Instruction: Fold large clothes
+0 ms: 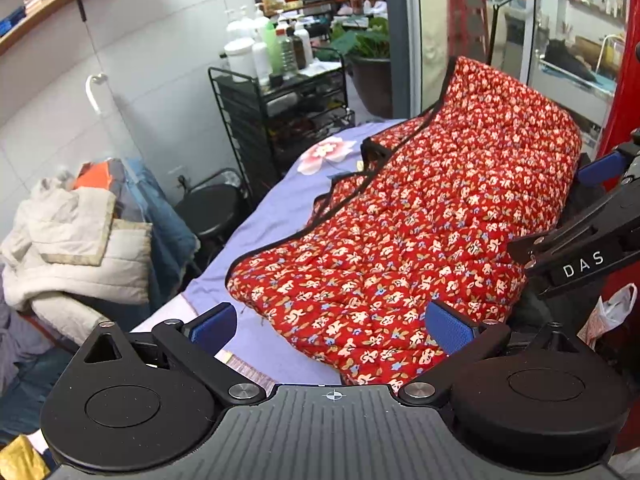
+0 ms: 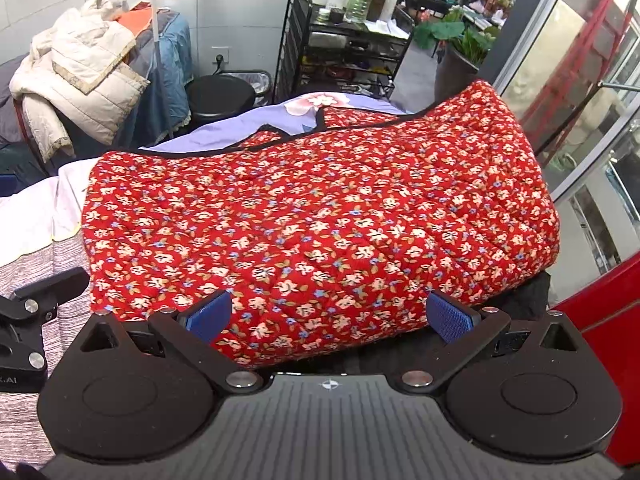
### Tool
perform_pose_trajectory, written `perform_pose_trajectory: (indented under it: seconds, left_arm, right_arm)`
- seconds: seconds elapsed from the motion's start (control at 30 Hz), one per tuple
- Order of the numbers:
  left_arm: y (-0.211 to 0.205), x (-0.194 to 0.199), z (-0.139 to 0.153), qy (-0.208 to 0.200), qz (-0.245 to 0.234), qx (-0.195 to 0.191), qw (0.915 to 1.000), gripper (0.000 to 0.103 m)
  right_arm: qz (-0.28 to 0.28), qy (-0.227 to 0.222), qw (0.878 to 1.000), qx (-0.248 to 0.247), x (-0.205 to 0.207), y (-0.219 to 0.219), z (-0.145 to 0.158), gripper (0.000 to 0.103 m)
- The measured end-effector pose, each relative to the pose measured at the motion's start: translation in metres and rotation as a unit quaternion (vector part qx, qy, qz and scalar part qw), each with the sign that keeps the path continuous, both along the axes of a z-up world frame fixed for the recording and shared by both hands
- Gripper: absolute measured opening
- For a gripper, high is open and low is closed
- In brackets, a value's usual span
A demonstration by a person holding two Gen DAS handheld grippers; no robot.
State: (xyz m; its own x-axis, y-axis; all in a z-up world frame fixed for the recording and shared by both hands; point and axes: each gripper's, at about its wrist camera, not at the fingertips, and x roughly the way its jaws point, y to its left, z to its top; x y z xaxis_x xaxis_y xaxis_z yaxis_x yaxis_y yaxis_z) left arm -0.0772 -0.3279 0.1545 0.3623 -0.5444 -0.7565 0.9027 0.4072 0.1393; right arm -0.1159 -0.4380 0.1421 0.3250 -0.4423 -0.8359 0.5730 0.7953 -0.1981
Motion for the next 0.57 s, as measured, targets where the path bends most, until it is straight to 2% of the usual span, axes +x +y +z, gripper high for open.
perform_pose_trajectory:
  seconds: [0.27,0.57]
  left_arm:
    - [-0.006,-0.004,-0.004,0.017,0.013,0.012,0.9997,0.103]
    - [-0.008,-0.01,-0.002,0.016,0.013,0.002,0.9998,0.103]
  right_arm:
    - [-0.005,-0.003,1.0,0.0,-0.007,-0.007,0.001,0.103]
    - [-0.011,-0.008,1.0,0.001,-0.011,-0.013,0.003,0.103]
